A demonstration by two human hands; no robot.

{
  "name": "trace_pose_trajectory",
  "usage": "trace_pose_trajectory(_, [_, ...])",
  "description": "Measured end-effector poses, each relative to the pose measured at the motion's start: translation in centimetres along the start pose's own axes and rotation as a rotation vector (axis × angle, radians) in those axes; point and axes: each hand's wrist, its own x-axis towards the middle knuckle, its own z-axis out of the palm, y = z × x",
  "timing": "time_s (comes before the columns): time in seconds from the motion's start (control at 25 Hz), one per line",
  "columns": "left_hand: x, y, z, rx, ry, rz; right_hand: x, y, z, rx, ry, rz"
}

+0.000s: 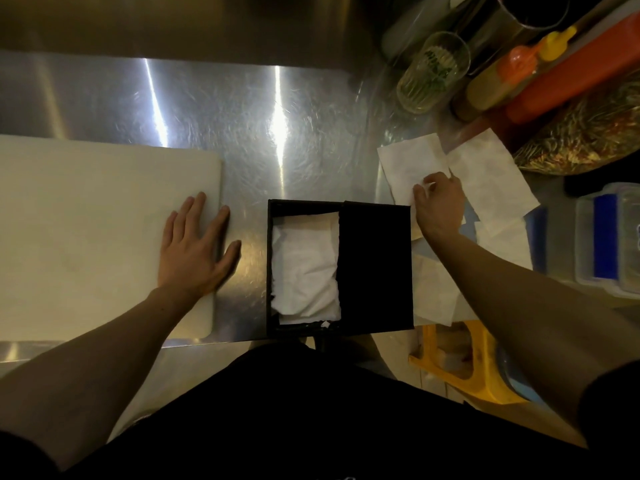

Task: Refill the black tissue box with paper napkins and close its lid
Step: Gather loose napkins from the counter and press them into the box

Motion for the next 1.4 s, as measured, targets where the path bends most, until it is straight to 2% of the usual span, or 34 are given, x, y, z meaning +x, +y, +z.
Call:
trace_pose_trajectory(0.12, [0.0, 0.1, -0.1, -0.004, -0.003, -0.007, 0.3, -0.1, 0.2, -0.001, -0.001, 0.021])
trace_pose_trajectory(0.32, [0.0, 0.1, -0.2, -0.007, -0.013, -0.013, 0.2, -1.1, -0.9, 0.089, 0.048, -0.051])
trace_pose_trajectory(0.48, [0.0, 0.0, -0.2, -0.014, -0.038, -0.009, -1.0, -3.1, -3.0, 0.187, 0.181, -0.196])
trace_pose_trajectory(0.68, [-0.1, 0.0, -0.2, -0.018, -0.034, -0.006, -4.5, -6.3, -5.8, 0.291, 0.243, -0.347])
trace_pose_trajectory(1.04, [-0.2, -0.3, 0.1, -0.027, -0.001, 0.014, -16.7, -9.8, -5.4, 0.517, 0.038, -0.281])
trace_pose_trajectory(1.4, [-0.3, -0.4, 0.6, -0.050, 0.036, 0.031, -21.5, -9.6, 0.6, 0.323, -0.157, -0.157])
